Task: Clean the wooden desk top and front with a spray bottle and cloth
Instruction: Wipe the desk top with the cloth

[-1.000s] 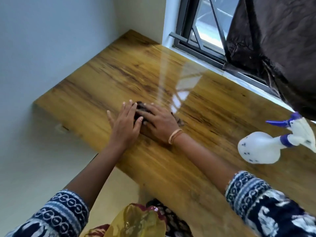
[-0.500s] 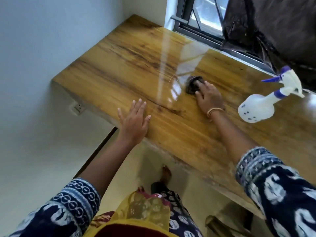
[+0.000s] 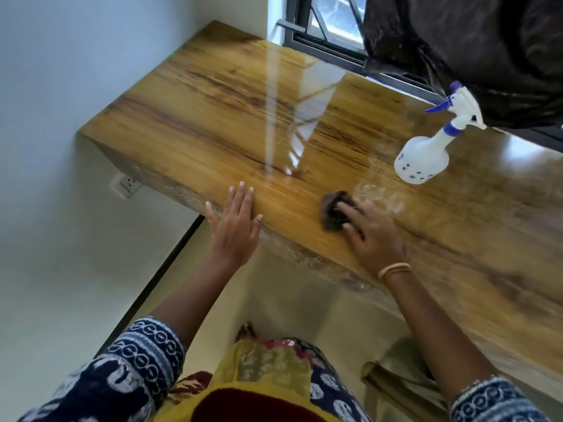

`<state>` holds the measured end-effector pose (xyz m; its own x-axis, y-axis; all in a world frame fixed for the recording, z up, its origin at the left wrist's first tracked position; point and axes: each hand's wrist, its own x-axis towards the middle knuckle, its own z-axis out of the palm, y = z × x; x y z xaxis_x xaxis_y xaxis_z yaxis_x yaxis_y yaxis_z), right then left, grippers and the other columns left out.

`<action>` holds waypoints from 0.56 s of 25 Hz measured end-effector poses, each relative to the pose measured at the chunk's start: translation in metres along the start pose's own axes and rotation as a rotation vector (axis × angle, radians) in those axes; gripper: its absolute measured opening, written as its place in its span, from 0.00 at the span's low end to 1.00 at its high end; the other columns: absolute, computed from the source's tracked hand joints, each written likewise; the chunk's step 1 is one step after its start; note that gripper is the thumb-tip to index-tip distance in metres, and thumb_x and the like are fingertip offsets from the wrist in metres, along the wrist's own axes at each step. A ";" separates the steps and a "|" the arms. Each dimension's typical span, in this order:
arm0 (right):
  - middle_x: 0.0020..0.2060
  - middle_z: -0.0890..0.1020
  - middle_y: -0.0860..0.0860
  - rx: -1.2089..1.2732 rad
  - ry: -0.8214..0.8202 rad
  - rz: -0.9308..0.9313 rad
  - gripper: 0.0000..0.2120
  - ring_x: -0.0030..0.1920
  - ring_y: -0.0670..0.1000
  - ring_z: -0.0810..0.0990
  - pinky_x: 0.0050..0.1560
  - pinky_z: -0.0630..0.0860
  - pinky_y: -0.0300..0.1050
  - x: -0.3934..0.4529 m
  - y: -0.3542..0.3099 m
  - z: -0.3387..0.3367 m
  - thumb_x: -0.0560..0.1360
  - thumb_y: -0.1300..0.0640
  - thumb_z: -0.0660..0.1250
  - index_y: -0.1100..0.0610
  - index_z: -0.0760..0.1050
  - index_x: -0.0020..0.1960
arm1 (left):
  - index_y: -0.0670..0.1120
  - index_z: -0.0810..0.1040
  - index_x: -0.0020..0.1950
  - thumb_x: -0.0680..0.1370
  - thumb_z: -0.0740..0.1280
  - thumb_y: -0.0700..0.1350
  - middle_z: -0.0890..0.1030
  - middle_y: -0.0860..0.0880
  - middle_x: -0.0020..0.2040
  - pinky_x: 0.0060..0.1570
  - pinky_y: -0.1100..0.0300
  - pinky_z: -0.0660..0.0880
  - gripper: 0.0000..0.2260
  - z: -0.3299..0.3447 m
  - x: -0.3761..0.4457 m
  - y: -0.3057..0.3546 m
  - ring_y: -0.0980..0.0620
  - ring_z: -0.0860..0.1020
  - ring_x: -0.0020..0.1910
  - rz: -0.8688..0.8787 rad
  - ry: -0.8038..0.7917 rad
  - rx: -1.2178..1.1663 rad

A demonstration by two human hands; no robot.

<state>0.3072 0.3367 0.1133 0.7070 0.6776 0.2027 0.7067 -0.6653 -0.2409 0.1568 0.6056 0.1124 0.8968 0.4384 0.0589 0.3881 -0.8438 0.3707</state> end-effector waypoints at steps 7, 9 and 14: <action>0.75 0.64 0.60 -0.070 0.158 0.879 0.24 0.73 0.64 0.63 0.68 0.64 0.61 0.012 -0.029 0.004 0.81 0.49 0.56 0.50 0.62 0.77 | 0.43 0.49 0.80 0.83 0.54 0.53 0.47 0.46 0.81 0.72 0.33 0.45 0.30 0.021 -0.043 0.022 0.48 0.47 0.80 -0.139 -0.005 0.042; 0.72 0.69 0.61 -0.020 0.121 0.526 0.24 0.71 0.66 0.67 0.66 0.67 0.61 0.024 -0.084 0.026 0.79 0.51 0.60 0.51 0.66 0.75 | 0.42 0.47 0.80 0.82 0.55 0.54 0.46 0.45 0.81 0.72 0.34 0.46 0.31 0.025 -0.054 0.025 0.47 0.47 0.80 -0.144 -0.017 0.069; 0.72 0.71 0.55 0.061 -0.116 -0.128 0.22 0.72 0.61 0.67 0.69 0.66 0.58 0.023 -0.128 0.026 0.80 0.49 0.59 0.46 0.68 0.73 | 0.43 0.39 0.80 0.82 0.57 0.55 0.39 0.47 0.80 0.72 0.33 0.45 0.35 0.020 -0.060 0.021 0.48 0.42 0.79 -0.141 -0.138 0.173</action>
<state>0.2324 0.4460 0.1242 0.6009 0.7894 0.1258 0.7852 -0.5535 -0.2776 0.1157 0.5557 0.0983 0.8470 0.5194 -0.1134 0.5315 -0.8227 0.2015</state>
